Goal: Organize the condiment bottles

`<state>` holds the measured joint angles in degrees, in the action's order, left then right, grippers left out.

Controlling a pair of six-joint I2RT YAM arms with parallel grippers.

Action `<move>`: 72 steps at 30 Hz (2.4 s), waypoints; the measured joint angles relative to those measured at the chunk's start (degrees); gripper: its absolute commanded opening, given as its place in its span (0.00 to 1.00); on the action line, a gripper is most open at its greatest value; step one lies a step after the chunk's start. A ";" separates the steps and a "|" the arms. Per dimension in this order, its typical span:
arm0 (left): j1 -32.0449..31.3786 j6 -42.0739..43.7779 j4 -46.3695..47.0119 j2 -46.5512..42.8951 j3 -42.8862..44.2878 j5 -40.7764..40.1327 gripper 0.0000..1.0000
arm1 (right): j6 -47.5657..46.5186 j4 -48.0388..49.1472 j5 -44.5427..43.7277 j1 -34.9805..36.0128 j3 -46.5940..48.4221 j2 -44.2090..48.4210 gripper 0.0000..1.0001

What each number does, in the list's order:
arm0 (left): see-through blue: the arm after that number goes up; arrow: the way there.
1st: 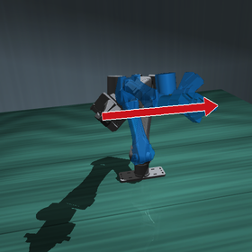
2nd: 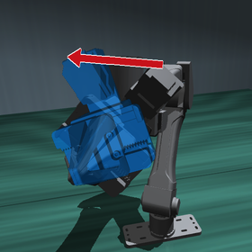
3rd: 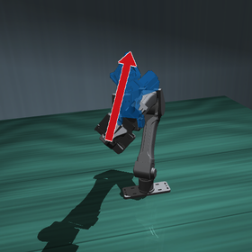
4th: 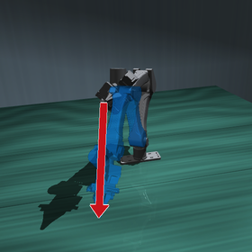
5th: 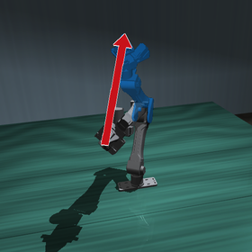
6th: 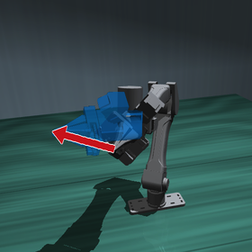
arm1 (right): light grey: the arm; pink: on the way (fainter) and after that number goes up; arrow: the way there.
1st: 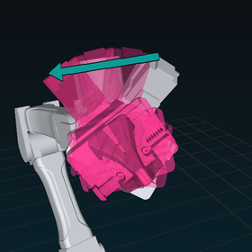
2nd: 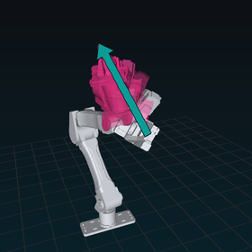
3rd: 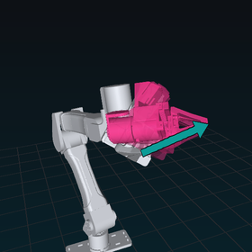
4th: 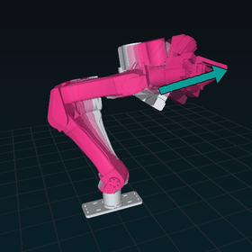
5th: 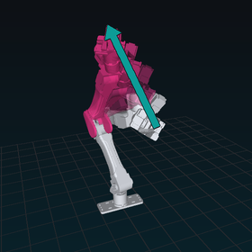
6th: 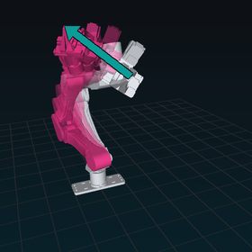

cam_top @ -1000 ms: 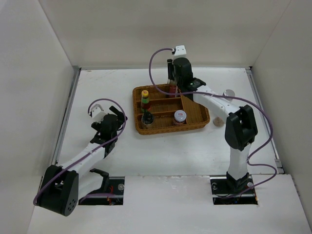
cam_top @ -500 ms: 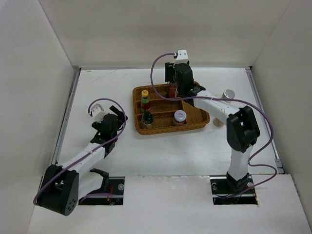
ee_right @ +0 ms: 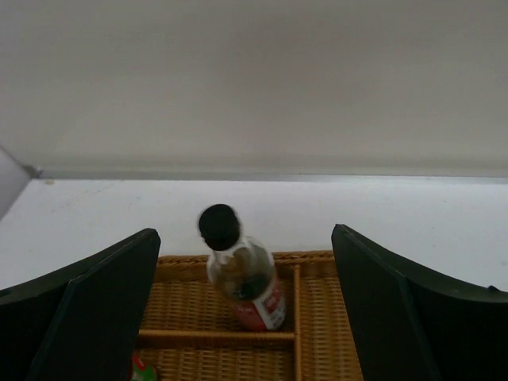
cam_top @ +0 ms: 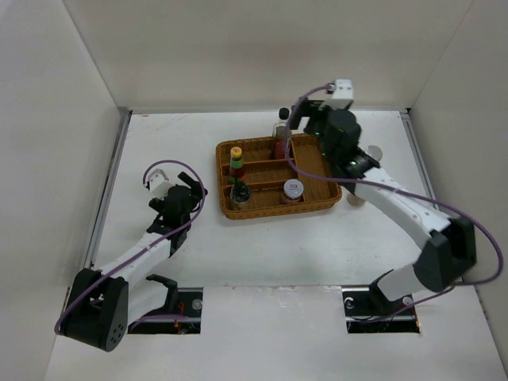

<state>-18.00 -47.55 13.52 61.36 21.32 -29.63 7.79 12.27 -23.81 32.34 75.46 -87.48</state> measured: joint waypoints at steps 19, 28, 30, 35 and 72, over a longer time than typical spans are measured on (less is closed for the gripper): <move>0.37 -0.07 0.92 1.01 -0.87 3.02 1.00 | 10.58 -10.91 -6.38 -27.08 -22.05 7.21 1.00; 0.37 -0.26 1.36 0.96 -1.14 4.00 1.00 | 10.78 -11.30 -3.48 -27.78 -20.90 0.90 0.74; 0.37 -0.26 1.53 0.96 -1.22 4.07 1.00 | 10.36 -10.84 -3.26 -28.00 -19.71 -0.35 0.61; 0.74 -0.28 2.14 0.96 -1.86 4.44 1.00 | 8.74 -9.49 -3.74 -27.91 -18.91 -1.27 0.54; 1.73 -0.28 4.35 1.11 -2.62 6.29 1.00 | 3.98 -0.57 2.43 -10.60 -1.33 -19.34 0.61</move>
<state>-16.27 -47.83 17.87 62.48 18.70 -23.33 11.77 11.70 -21.39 21.74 74.13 -106.83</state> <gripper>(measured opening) 0.997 0.683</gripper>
